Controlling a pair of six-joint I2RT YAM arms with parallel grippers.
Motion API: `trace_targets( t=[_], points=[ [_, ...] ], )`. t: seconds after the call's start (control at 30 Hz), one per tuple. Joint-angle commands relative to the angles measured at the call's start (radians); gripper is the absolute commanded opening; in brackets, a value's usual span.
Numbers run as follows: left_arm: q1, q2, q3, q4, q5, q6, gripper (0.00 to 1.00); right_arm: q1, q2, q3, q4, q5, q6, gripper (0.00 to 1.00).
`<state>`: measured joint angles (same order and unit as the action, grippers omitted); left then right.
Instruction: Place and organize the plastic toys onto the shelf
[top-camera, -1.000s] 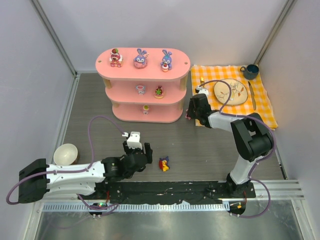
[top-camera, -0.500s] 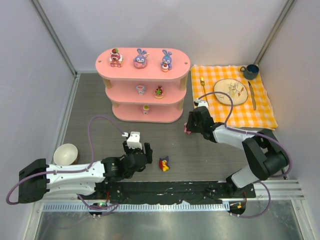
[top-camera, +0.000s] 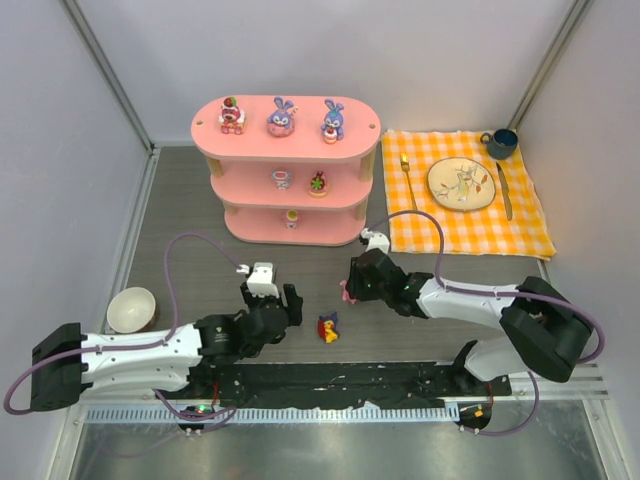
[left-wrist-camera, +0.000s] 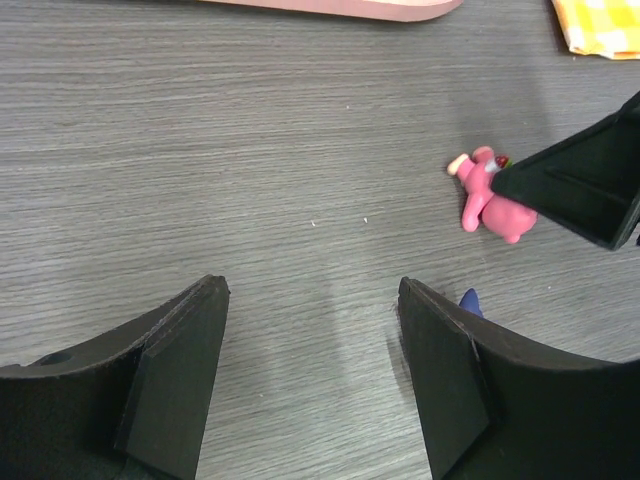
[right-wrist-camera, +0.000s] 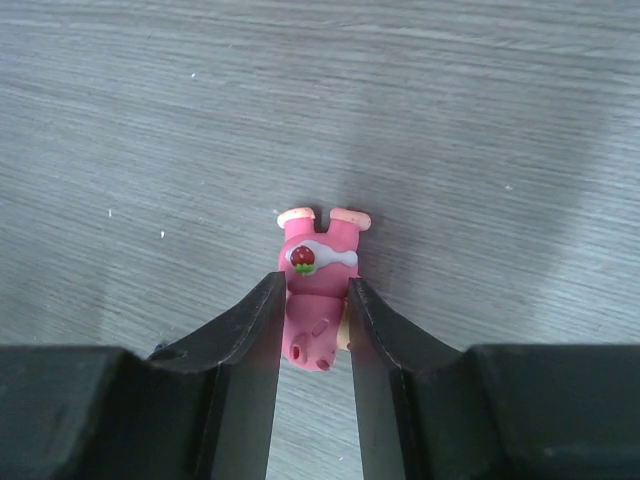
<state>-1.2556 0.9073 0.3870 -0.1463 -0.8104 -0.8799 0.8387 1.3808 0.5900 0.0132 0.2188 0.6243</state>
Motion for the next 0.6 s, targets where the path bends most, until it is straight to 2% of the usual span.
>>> trace_targets(
  t=[0.0,0.13,0.3,0.43,0.57],
  points=[
    [-0.002,-0.034,-0.013,-0.016,-0.049,-0.03,0.73,0.036,-0.012,0.001,0.014,0.08,0.058,0.38],
    [-0.002,-0.03,-0.007,-0.018,-0.047,-0.03,0.74,0.039,-0.15,-0.065,0.056,0.164,0.115,0.41],
    [-0.001,0.005,0.003,0.02,-0.033,-0.025,0.74,0.039,-0.253,-0.102,-0.004,0.257,0.138,0.44],
    [-0.001,0.062,0.036,0.053,-0.01,-0.008,0.75,0.04,-0.238,-0.128,-0.007,0.286,0.141,0.43],
    [-0.001,0.116,0.075,0.068,0.01,-0.002,0.75,0.039,-0.138,-0.121,0.022,0.269,0.124,0.33]
  ],
)
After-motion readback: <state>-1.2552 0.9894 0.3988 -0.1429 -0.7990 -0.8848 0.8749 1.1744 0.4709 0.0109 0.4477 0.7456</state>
